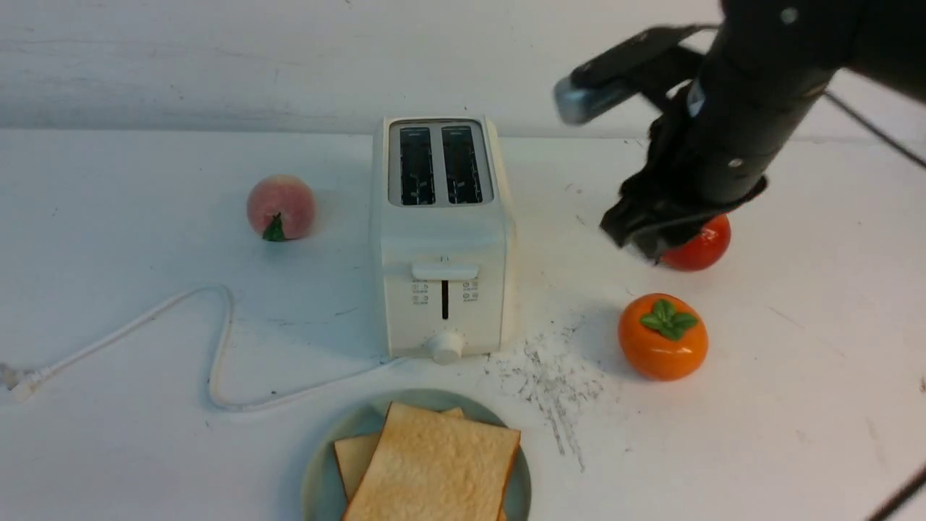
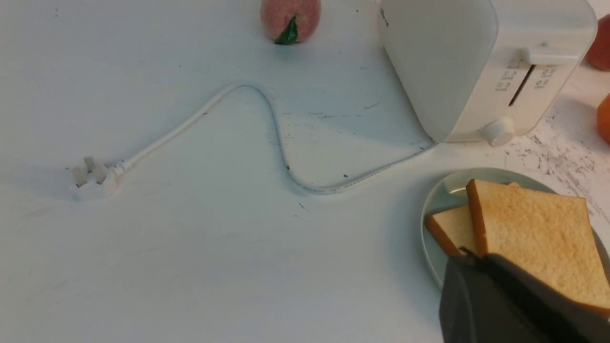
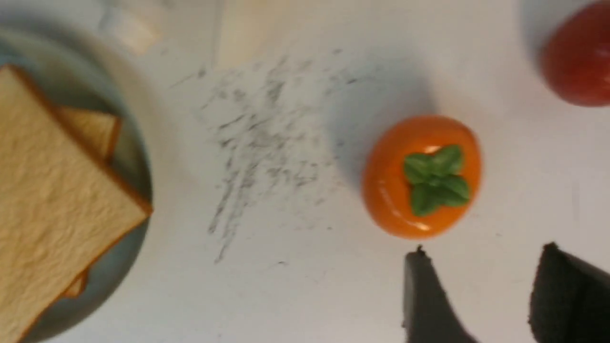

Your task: Take toasted bread from bread machine on white table place on plate.

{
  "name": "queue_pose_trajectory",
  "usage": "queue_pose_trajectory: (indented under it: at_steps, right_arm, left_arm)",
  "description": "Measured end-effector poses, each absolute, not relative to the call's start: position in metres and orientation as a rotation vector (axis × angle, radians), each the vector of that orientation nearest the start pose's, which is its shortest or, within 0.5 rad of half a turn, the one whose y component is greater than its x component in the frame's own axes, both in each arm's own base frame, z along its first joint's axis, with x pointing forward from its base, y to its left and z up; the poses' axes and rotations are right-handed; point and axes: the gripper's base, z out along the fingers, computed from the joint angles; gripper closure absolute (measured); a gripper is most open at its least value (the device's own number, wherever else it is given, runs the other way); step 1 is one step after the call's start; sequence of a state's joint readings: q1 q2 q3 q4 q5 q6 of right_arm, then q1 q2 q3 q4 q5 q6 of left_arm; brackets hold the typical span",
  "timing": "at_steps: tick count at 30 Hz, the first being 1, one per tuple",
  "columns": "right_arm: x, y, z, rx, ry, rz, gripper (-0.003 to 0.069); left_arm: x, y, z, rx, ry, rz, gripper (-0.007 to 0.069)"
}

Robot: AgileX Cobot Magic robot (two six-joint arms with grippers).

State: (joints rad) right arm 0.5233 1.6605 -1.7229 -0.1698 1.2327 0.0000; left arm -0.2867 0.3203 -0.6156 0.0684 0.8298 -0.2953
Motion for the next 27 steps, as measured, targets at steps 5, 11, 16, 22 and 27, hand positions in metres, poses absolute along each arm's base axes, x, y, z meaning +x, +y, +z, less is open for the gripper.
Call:
queue_pose_trajectory:
  at_steps: [5,11,16,22,27]
  right_arm:
    - [0.261,0.134,0.442,-0.523,2.402,0.053,0.066]
    - [0.187,0.091,0.472,-0.416,2.177,0.15,0.0676]
    - [0.138,0.062,0.45,-0.352,2.007,0.196,0.0676]
    - [0.075,0.022,0.374,-0.219,1.737,0.286,0.0669]
    - [0.048,0.008,0.321,-0.271,1.493,0.257,0.0667]
  left_arm:
    - [0.052,-0.012,0.328,0.006,1.964,-0.318,0.0638]
    - [0.057,-0.015,0.327,0.004,1.901,-0.356,0.0638]
    - [0.061,-0.017,0.321,-0.004,1.869,-0.393,0.0638]
    - [0.069,-0.021,0.313,-0.021,1.823,-0.443,0.0638]
    - [0.071,-0.023,0.313,-0.032,1.778,-0.47,0.0638]
